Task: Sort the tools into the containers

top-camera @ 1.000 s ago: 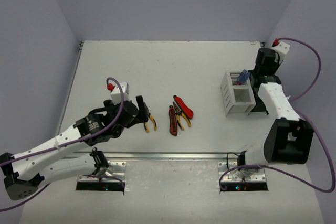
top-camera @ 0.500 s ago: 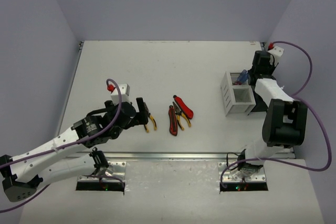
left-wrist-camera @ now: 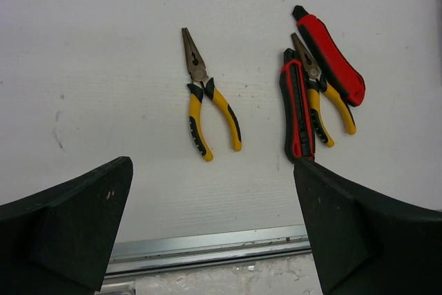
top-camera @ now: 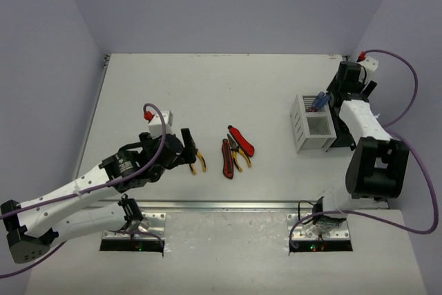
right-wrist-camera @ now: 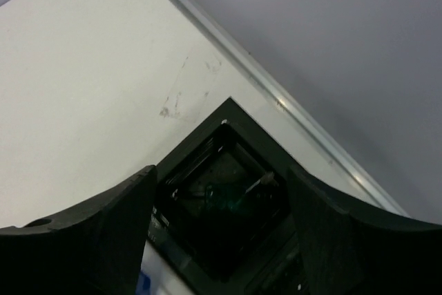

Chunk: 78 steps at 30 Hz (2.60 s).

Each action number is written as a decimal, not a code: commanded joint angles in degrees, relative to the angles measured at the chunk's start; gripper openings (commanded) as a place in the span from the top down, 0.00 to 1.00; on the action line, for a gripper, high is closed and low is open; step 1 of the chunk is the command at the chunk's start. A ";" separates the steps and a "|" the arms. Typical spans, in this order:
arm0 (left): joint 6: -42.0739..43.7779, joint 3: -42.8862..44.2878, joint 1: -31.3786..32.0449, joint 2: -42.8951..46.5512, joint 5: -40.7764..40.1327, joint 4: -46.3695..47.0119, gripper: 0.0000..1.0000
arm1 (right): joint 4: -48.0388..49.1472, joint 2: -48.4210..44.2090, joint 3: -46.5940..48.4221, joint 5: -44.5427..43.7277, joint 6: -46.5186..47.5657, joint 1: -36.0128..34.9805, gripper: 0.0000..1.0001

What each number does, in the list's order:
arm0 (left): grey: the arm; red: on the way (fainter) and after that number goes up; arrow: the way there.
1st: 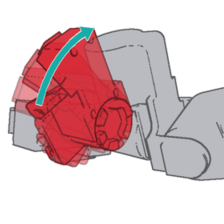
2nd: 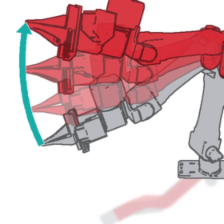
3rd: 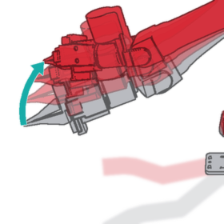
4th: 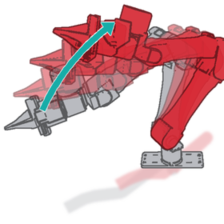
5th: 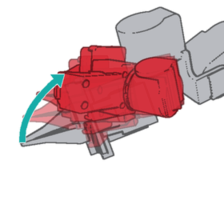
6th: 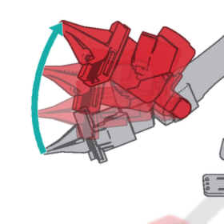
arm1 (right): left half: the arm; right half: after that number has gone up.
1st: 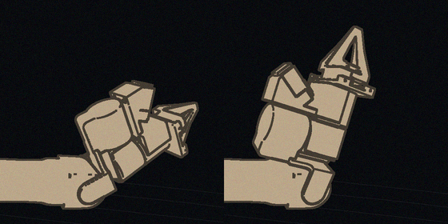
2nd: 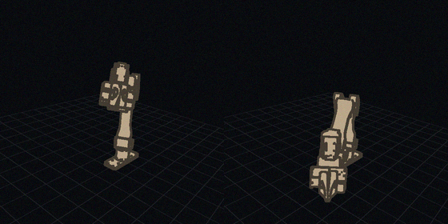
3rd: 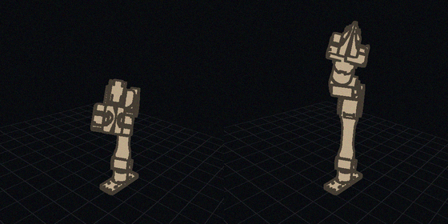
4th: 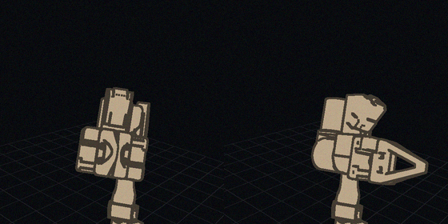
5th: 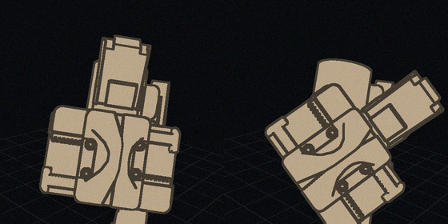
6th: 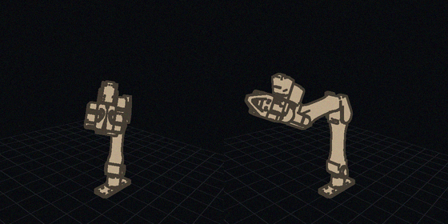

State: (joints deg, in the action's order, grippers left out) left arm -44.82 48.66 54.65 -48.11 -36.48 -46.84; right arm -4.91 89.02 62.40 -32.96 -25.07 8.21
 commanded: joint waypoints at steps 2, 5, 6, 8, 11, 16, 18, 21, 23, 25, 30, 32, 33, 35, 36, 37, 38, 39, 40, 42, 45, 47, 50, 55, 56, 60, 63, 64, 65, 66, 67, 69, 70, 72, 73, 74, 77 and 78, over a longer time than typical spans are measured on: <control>-5.43 -1.08 -0.52 -2.04 -1.80 1.12 0.00 | -11.72 -9.98 6.05 5.84 -3.54 -4.12 0.09; -7.29 -2.92 -2.50 -6.68 -0.68 5.74 0.00 | -18.86 -16.84 6.55 8.75 -3.51 -9.04 0.06; -6.99 -3.51 -4.21 -9.02 -0.01 7.77 0.00 | -21.08 -19.28 6.46 9.65 -3.06 -11.57 0.06; -5.44 -4.37 -9.18 -12.62 4.02 11.01 0.00 | -23.89 -22.32 6.25 15.18 -2.37 -14.48 0.07; -2.87 -4.81 -14.23 -18.17 6.95 16.93 0.00 | -30.28 -25.26 6.07 27.30 -2.48 -17.33 0.09; -1.41 -2.80 -14.93 -26.12 7.50 19.58 0.01 | -33.72 -27.74 2.35 39.19 -1.39 -20.90 0.13; -1.20 -1.44 -15.01 -30.07 9.58 19.47 0.04 | -34.62 -29.25 0.07 44.78 0.09 -21.42 0.14; -1.51 -1.13 -14.93 -32.30 10.28 18.71 0.11 | -35.18 -31.29 -1.49 46.14 1.43 -21.48 0.15; -2.12 -1.65 -14.93 -32.58 9.67 17.99 0.17 | -35.52 -32.63 -2.02 46.25 1.69 -21.48 0.15; -2.47 -2.36 -15.01 -32.90 9.58 17.64 0.26 | -35.13 -34.11 -2.42 47.19 1.54 -21.48 0.15; -1.09 -2.79 -14.93 -37.15 13.29 19.22 0.34 | -34.68 -34.96 -2.50 50.91 0.85 -21.48 0.16; -0.80 -2.70 -14.93 -39.82 14.07 19.68 0.41 | -34.22 -34.79 -2.71 52.19 0.90 -21.48 0.16; -0.65 -2.56 -14.93 -40.50 14.07 19.54 0.43 | -33.99 -34.50 -2.93 52.35 0.83 -21.41 0.16; -0.96 -2.73 -15.01 -42.08 13.64 19.37 0.45 | -33.25 -34.01 -3.29 53.84 0.91 -21.48 0.16; -1.20 -2.88 -15.00 -42.61 13.29 19.43 0.46 | -33.01 -33.68 -3.36 54.80 0.76 -21.48 0.16; -1.49 -2.94 -14.95 -43.20 12.88 19.49 0.49 | -32.72 -33.39 -3.47 55.90 0.47 -21.48 0.16; -1.59 -3.07 -14.93 -43.65 12.86 19.50 0.53 | -32.46 -33.24 -3.61 56.67 0.22 -21.48 0.16; -1.63 -3.32 -14.93 -44.04 13.13 19.71 0.58 | -32.29 -33.21 -3.68 57.20 -0.02 -21.48 0.17; -1.71 -3.63 -14.93 -44.44 13.49 20.06 0.64 | -32.17 -33.21 -3.68 57.64 -0.26 -21.48 0.17; -1.87 -4.46 -14.93 -44.85 14.07 20.74 0.74 | -32.23 -33.29 -3.51 58.30 -0.44 -21.57 0.17; -1.99 -5.63 -14.93 -44.11 14.42 21.86 0.87 | -32.68 -33.48 -2.85 59.84 -0.55 -21.66 0.17; -2.02 -6.48 -14.93 -43.28 14.33 22.40 1.00 | -32.00 -33.65 -2.72 61.47 -0.69 -21.65 0.16; -1.42 -7.40 -14.96 -40.10 13.79 22.75 1.00 | -28.32 -34.60 -4.76 66.38 -2.58 -21.66 0.15; 0.70 -8.95 -14.21 -33.60 11.43 23.40 1.00 | -16.89 -34.26 -11.09 81.37 -9.64 -21.58 0.12; 0.70 -9.39 -13.68 -32.36 11.07 24.09 1.00 | -16.36 -34.08 -11.86 81.65 -10.00 -21.75 0.12; 1.32 -11.86 -9.74 -24.63 9.18 27.83 1.00 | -14.50 -33.31 -13.51 81.09 -10.54 -22.13 0.13; 2.06 -12.98 -7.72 -21.20 8.23 30.27 1.00 | -13.73 -32.37 -14.62 81.48 -10.70 -22.23 0.13; 2.69 -13.24 -7.19 -19.80 8.13 31.23 1.00 | -13.63 -32.03 -14.93 81.56 -10.60 -22.27 0.13; 3.35 -13.60 -6.41 -18.83 7.89 32.19 1.00 | -13.56 -31.84 -15.29 81.56 -10.54 -22.27 0.14; 4.35 -14.17 -5.57 -17.72 7.88 33.48 1.00 | -13.46 -31.67 -15.64 81.56 -10.61 -22.32 0.14; 5.43 -14.79 -4.56 -16.56 7.96 34.88 1.00 | -13.25 -31.54 -15.99 81.55 -10.82 -22.38 0.14; 7.84 -16.30 -1.63 -13.91 8.21 38.40 1.00 | -12.18 -31.41 -16.74 81.32 -11.99 -22.69 0.15; 9.51 -17.44 -0.09 -12.03 8.27 41.13 1.00 | -11.57 -31.16 -17.16 80.99 -12.76 -23.01 0.16; 13.17 -19.31 2.13 -8.15 8.64 47.96 1.00 | -10.81 -30.53 -17.66 79.66 -13.81 -24.12 0.18; 14.69 -20.86 3.78 -6.70 9.02 50.90 1.00 | -10.46 -29.80 -17.69 78.55 -14.43 -25.67 0.20; 16.21 -22.41 5.44 -5.25 9.40 53.84 1.00 | -10.12 -29.08 -17.73 77.45 -15.05 -27.22 0.21; 20.66 -25.34 7.75 -1.32 11.49 62.81 1.00 | -7.47 -27.44 -18.41 73.56 -17.46 -31.42 0.24; 21.50 -26.14 8.15 -0.56 12.33 64.63 1.00 | -6.77 -27.00 -18.54 72.85 -18.21 -32.22 0.24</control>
State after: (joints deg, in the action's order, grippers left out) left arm -30.88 24.87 60.28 -53.46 -26.00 -0.62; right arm -17.60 60.25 44.72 44.06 -39.57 -19.61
